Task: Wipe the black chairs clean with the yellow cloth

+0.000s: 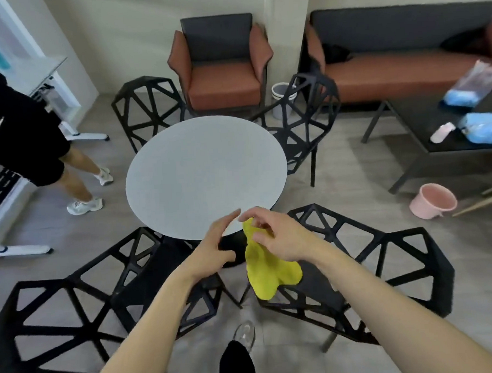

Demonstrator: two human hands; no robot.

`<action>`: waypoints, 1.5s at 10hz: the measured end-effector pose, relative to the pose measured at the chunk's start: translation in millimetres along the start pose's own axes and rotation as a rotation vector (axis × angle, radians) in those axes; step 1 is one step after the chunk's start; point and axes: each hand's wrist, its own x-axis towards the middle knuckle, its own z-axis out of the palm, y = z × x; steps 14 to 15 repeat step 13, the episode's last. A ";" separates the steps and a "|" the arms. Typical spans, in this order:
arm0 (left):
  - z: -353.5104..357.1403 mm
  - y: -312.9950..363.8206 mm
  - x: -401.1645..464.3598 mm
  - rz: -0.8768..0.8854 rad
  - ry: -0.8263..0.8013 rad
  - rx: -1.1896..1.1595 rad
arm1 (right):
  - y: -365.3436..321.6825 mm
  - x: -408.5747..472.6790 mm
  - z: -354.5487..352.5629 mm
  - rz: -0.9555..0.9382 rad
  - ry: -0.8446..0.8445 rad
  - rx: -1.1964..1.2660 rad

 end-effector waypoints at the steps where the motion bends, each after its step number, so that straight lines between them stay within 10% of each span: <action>1: -23.8 17.3 47.7 0.056 -0.151 0.151 | -8.4 32.3 -26.5 -0.022 -0.043 -0.079; 5: -160.0 27.4 134.0 0.042 0.105 0.510 | 8.0 147.6 -80.2 0.332 0.149 -0.618; 8: -114.4 3.5 127.7 -0.047 0.084 0.125 | -8.7 216.4 -36.5 0.515 0.235 0.503; 11: -155.7 -2.9 143.6 0.255 0.619 0.727 | -25.4 256.3 -47.8 0.373 0.343 0.461; 13: -116.4 -26.1 116.7 0.029 -0.003 0.630 | 72.4 205.8 -41.1 0.657 0.147 0.163; 15: -116.4 -26.1 116.7 0.029 -0.003 0.630 | 72.4 205.8 -41.1 0.657 0.147 0.163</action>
